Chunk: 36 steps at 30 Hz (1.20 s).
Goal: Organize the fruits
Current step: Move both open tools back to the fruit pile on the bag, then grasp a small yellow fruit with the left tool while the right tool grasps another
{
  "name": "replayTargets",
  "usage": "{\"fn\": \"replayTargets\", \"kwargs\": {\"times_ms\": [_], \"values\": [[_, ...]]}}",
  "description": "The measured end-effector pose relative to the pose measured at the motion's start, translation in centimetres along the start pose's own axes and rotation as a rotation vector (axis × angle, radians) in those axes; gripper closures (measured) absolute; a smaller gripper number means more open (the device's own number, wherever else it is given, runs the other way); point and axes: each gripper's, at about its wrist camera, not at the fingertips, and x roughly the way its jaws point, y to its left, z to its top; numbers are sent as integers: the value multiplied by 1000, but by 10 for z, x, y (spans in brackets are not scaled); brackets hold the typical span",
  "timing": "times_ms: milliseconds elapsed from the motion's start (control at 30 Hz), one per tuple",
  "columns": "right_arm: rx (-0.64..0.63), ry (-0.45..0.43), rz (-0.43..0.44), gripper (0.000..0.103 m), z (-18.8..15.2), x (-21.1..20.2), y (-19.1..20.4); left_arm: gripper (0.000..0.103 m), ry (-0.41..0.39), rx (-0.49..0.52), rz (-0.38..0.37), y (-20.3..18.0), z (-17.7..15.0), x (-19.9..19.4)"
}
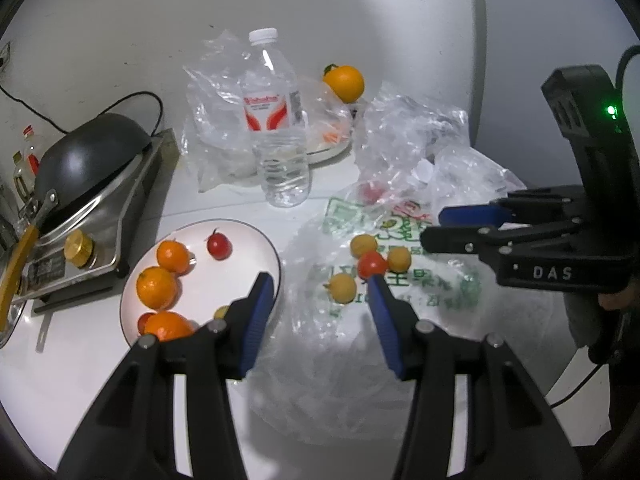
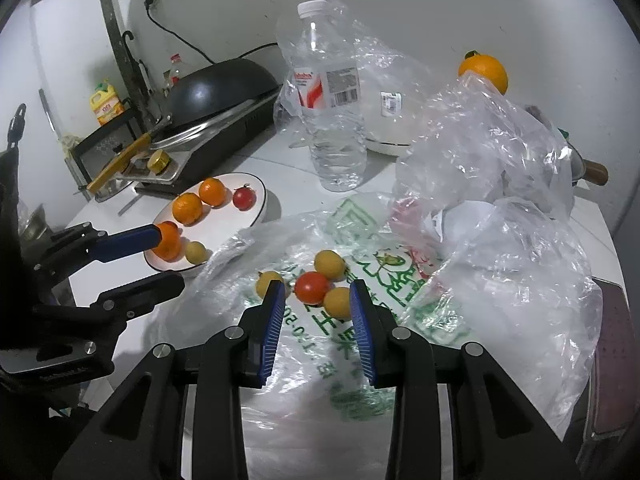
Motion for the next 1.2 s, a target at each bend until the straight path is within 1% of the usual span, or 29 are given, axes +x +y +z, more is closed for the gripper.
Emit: {"fn": "replayTargets", "kwargs": {"times_ms": [267, 533, 833, 1033, 1200], "values": [[10, 14, 10, 68, -4, 9, -12, 53, 13, 36, -13, -14, 6, 10], [17, 56, 24, 68, -6, 25, -22, 53, 24, 59, -36, -25, 8, 26], [4, 96, 49, 68, -3, 46, -23, 54, 78, 85, -40, -29, 6, 55], [9, 121, 59, 68, -5, 55, -28, 58, 114, 101, -39, -29, 5, 71], [4, 135, 63, 68, -6, 62, -29, 61, 148, 83, -48, -22, 3, 88]]}}
